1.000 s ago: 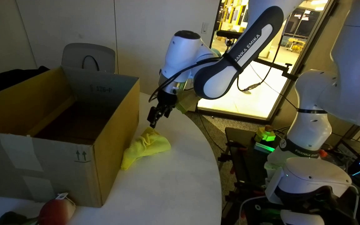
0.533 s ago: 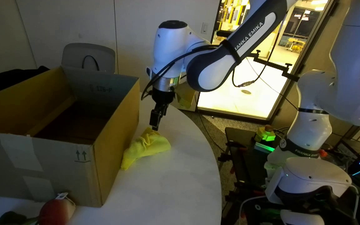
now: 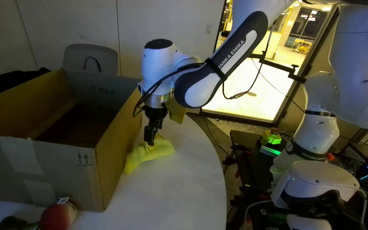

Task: Pick up the marker and wrap it on the cloth, the pick up the cloth and put it in the box

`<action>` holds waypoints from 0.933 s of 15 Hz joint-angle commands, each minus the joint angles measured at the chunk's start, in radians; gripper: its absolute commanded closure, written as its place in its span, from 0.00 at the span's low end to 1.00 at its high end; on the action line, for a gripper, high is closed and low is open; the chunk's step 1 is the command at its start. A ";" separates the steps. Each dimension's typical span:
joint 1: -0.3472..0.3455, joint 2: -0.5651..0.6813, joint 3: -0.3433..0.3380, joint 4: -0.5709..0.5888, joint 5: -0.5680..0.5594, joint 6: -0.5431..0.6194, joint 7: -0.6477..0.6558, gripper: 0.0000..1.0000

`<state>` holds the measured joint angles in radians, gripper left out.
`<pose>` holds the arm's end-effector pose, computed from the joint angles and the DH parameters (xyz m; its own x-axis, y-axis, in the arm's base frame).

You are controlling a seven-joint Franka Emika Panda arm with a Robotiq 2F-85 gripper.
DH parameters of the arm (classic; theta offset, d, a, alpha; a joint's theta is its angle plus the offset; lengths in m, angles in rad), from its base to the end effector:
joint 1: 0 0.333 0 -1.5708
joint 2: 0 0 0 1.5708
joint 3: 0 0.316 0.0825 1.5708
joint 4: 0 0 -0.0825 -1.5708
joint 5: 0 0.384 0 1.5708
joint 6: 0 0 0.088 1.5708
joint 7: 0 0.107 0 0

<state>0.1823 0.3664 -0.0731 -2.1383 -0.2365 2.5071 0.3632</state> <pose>0.5695 0.0643 0.2324 0.9975 -0.0547 0.0446 -0.0612 -0.9853 0.1595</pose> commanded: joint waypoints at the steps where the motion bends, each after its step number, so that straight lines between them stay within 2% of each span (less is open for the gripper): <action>1: -0.018 0.089 0.012 0.062 0.034 0.017 -0.004 0.00; 7: -0.031 0.174 0.007 0.083 0.070 0.056 -0.022 0.00; 14: -0.082 0.250 0.014 0.089 0.151 0.133 -0.077 0.00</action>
<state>0.1299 0.5778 -0.0730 -2.0775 -0.1272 2.6058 0.3333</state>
